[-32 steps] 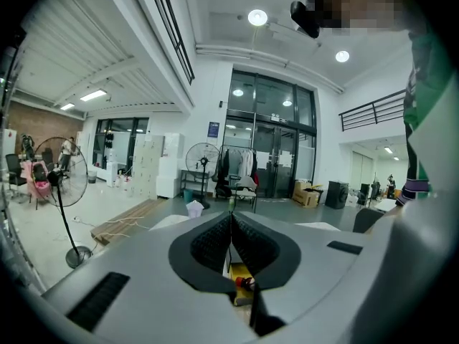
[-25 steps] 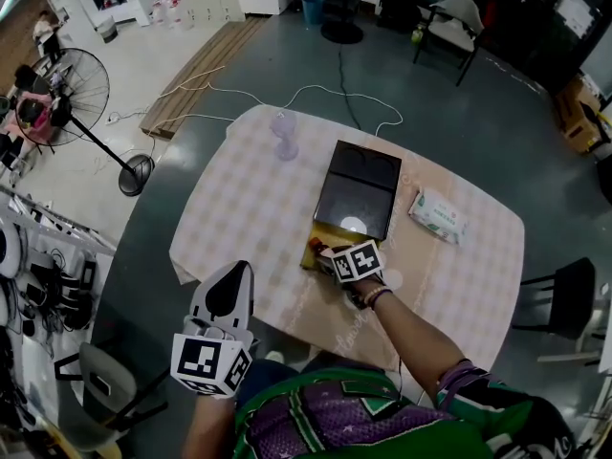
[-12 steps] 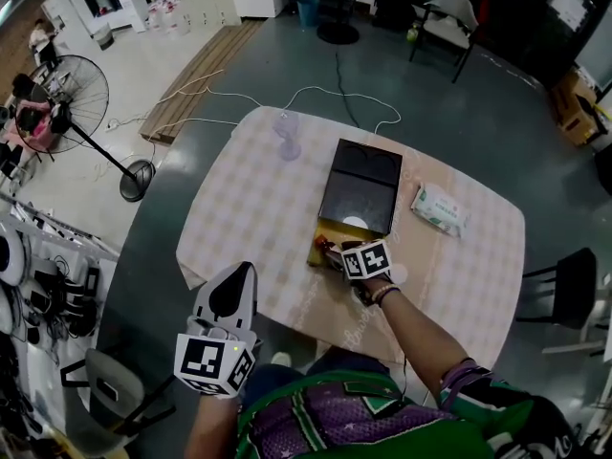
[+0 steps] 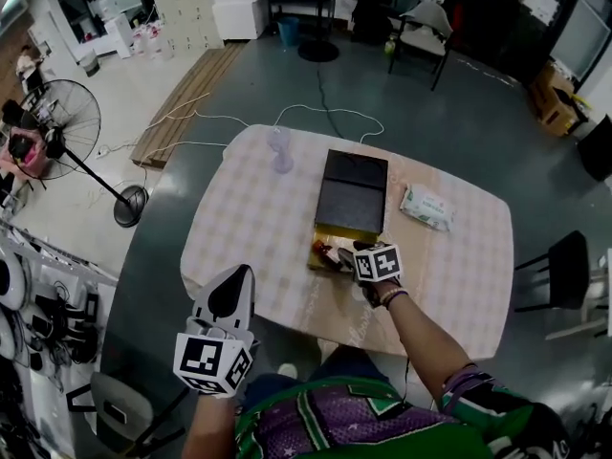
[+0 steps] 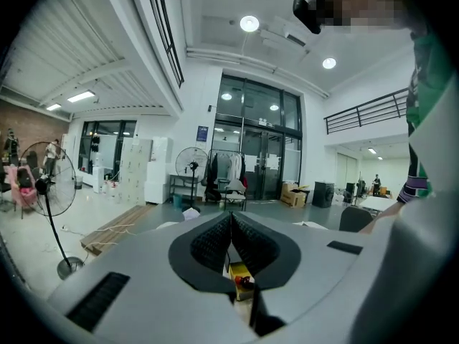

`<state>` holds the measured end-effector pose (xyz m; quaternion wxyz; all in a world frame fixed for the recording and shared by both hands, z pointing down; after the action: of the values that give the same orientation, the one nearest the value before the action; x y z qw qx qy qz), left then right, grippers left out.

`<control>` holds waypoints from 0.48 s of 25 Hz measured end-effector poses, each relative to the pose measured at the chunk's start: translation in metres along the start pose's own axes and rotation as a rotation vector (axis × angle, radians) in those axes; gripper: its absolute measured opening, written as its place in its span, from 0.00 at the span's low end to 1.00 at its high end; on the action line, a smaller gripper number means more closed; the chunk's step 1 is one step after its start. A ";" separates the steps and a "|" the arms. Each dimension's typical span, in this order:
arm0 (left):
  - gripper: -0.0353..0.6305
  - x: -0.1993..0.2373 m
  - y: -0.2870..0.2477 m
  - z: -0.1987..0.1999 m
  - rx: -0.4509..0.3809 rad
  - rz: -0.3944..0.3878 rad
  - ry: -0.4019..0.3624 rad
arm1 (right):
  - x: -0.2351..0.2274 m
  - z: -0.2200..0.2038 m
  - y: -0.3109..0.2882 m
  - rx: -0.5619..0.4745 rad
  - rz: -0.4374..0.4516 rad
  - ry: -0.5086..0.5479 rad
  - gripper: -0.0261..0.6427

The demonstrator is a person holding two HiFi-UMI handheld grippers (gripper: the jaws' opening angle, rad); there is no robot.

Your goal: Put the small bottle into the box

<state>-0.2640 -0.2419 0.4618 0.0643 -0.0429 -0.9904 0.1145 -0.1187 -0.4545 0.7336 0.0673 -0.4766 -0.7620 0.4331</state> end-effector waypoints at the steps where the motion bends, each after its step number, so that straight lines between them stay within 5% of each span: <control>1: 0.09 0.001 0.000 0.002 -0.005 -0.009 -0.003 | -0.001 0.004 0.007 -0.018 -0.012 -0.003 0.35; 12: 0.09 -0.003 0.006 0.007 -0.037 -0.135 -0.017 | 0.009 0.001 0.098 -0.196 -0.108 -0.094 0.35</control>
<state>-0.2616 -0.2377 0.4532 0.0626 0.0236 -0.9935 0.0917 -0.0588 -0.4310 0.6592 0.0078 -0.4185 -0.8276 0.3740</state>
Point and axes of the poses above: the fingertips, and each gripper's own axes: y backward along the fingers, x to its left, z out of its top, the point moved 3 cm from there along y, backward along the fingers, and after that the axes turned 1 degree about z, right-handed, at the moved point
